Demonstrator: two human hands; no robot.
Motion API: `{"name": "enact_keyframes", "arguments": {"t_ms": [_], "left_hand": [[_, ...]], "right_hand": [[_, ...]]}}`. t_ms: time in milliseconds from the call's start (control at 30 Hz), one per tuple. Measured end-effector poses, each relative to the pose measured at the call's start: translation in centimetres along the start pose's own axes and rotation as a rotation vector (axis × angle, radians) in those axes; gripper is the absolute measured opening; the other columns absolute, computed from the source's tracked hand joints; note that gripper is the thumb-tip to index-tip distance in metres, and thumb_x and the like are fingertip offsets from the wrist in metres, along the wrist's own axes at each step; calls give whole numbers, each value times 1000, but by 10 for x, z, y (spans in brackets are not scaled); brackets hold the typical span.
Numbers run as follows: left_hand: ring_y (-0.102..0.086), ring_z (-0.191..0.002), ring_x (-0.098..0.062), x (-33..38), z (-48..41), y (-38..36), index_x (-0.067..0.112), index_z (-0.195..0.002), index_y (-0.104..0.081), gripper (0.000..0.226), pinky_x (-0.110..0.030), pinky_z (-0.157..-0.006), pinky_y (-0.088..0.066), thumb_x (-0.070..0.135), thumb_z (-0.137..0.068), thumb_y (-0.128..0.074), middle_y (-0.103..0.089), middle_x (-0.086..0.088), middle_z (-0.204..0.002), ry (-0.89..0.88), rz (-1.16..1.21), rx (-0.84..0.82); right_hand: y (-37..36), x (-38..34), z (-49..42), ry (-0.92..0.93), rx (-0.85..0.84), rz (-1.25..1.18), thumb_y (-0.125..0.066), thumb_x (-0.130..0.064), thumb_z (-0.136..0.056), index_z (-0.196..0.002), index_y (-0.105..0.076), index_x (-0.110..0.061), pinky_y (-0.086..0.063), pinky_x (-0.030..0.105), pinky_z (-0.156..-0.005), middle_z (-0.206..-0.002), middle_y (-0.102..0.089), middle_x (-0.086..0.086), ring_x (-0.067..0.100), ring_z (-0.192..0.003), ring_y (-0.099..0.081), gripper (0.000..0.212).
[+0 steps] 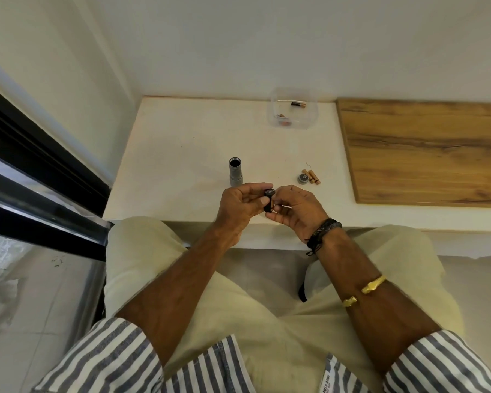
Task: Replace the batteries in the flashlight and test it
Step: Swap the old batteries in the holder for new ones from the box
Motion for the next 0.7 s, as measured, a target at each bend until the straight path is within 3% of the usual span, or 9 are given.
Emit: {"name": "enact_keyframes", "arguments": {"t_ms": [233, 500, 700], "left_hand": [[-75, -96, -23, 5, 0, 0, 12, -111, -73, 29, -38, -85, -61, -6, -88, -67, -78, -6, -101, -74, -64, 3], [-75, -95, -17, 10, 3, -10, 24, -104, -75, 33, -33, -83, -61, -3, -88, -68, -77, 6, -99, -152, -157, -23], [-75, -92, -20, 6, 3, -15, 9, -110, -73, 26, -28, -78, -60, -4, -90, -66, -78, 0, -99, -130, -67, -25]], "right_hand": [[0, 0, 2, -22, -24, -61, -61, 4, -89, -82, -65, -6, -63, 42, -81, -78, -60, 10, 15, -64, -63, 13], [1, -1, -2, -79, 43, -36, -51, 6, -79, -74, -58, -9, -60, 38, -68, -74, -57, 9, 18, -61, -51, 17], [3, 0, -2, -91, 67, -55, -49, 2, -77, -71, -54, -11, -56, 33, -62, -78, -53, 8, 16, -60, -46, 16]]}}
Point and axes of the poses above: each hand's wrist, its own z-axis away from the middle knuckle, its own y-axis out of the back of the hand, x = y × z, the point moved 5 cm from there along -z, towards the middle knuckle
